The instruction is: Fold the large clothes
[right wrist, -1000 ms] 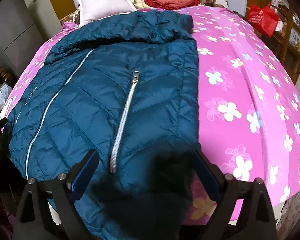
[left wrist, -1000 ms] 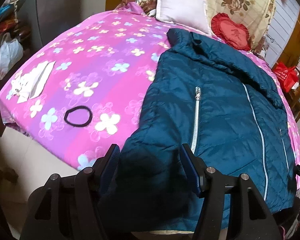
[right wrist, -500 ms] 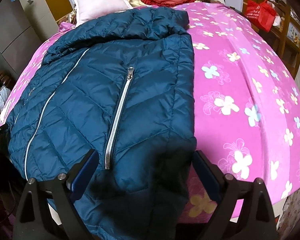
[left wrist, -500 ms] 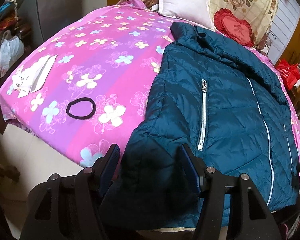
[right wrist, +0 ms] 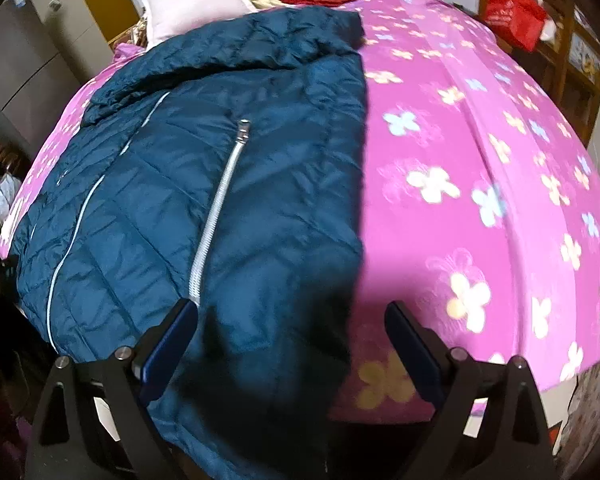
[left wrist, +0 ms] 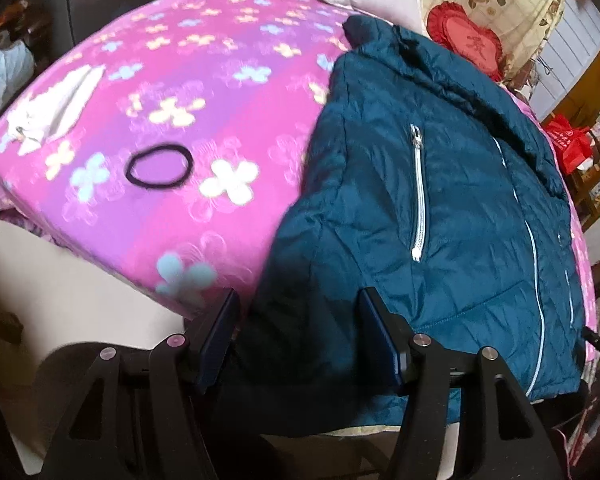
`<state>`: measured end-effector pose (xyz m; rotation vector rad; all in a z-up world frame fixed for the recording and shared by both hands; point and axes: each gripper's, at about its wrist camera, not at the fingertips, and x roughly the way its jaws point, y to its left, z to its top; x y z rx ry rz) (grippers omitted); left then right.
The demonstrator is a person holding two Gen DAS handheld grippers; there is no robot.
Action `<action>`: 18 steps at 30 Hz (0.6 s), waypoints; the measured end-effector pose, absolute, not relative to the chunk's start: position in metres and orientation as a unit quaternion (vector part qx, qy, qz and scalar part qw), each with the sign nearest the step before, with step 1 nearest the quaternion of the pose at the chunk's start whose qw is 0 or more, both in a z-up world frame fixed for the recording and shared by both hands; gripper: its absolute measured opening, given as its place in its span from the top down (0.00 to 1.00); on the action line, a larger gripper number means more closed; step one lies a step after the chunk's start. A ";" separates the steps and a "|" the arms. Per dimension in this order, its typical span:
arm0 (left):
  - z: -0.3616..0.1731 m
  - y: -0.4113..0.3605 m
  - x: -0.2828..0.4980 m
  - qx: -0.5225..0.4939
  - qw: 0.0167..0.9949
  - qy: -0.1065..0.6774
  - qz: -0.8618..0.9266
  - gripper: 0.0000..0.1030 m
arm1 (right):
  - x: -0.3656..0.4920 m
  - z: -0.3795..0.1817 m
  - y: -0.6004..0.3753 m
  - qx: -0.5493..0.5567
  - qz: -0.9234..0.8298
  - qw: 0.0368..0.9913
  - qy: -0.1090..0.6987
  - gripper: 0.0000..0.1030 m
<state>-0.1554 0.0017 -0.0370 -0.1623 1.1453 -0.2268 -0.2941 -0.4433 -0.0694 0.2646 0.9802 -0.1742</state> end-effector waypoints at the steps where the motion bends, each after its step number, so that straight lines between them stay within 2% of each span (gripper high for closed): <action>1: -0.036 0.001 -0.156 -0.075 0.835 0.535 -0.106 0.56 | -0.297 -0.071 -0.446 0.133 -0.083 0.869 0.470 0.06; 5: -0.038 -0.008 -0.156 -0.061 0.836 0.536 -0.102 0.51 | -0.306 -0.083 -0.452 0.152 -0.079 0.861 0.479 0.06; 12: -0.038 -0.014 -0.154 -0.052 0.832 0.543 -0.106 0.51 | -0.313 -0.093 -0.438 0.203 0.010 0.862 0.464 0.06; 18: -0.038 -0.016 -0.156 -0.039 0.837 0.537 -0.100 0.51 | -0.307 -0.095 -0.423 0.171 0.038 0.868 0.465 0.06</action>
